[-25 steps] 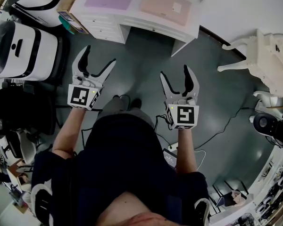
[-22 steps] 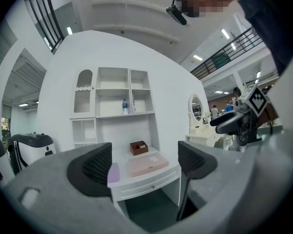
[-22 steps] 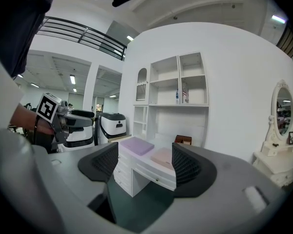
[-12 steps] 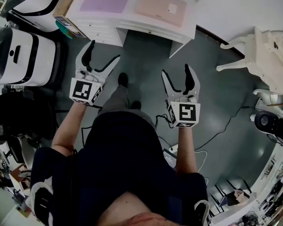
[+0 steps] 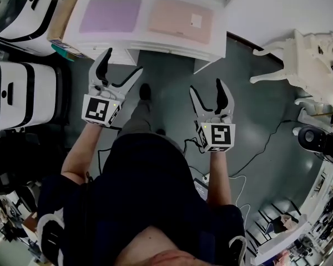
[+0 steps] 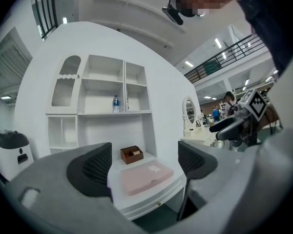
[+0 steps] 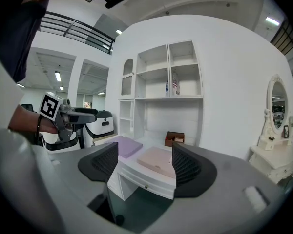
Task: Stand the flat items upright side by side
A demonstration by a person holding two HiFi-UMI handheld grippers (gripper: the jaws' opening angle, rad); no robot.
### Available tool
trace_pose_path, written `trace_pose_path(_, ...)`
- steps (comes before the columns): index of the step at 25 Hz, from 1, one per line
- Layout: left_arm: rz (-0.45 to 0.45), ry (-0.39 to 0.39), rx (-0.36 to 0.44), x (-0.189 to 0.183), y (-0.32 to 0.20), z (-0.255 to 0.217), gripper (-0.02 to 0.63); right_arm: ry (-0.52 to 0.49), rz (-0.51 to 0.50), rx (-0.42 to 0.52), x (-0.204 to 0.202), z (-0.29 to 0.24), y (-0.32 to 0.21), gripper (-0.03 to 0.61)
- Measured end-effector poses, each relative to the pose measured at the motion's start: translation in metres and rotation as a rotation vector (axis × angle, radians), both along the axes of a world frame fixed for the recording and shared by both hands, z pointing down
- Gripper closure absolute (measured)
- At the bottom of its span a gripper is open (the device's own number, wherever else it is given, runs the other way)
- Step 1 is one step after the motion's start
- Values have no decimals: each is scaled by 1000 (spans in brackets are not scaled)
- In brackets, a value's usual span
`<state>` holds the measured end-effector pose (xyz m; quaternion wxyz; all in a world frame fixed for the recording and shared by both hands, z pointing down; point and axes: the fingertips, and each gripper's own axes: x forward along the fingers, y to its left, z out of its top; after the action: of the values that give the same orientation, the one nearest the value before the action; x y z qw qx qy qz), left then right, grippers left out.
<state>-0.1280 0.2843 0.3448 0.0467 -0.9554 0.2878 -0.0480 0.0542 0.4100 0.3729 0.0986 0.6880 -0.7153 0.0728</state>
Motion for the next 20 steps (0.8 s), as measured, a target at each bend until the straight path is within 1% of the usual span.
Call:
trace_pose_path(4,56,10,-27,22,-66,1,175,-42,52,-29,17,10,-62,236)
trace_pose_path(7,105,-6,-36,37,-112,6,175,-78,97,-49,27,20,-103,236)
trace_pose_path(11,173,-21,-40,56,-163,14,175,-93,150,-78,33,33,-148,236)
trace_pose_path(14,212,-13,-34,72,-195,17,175,-102,189,-101,38,43,-172,236)
trace_pose_path(20,285,-46,-28,106,-232,31,175,-166,256,-132,53,58,-195,238)
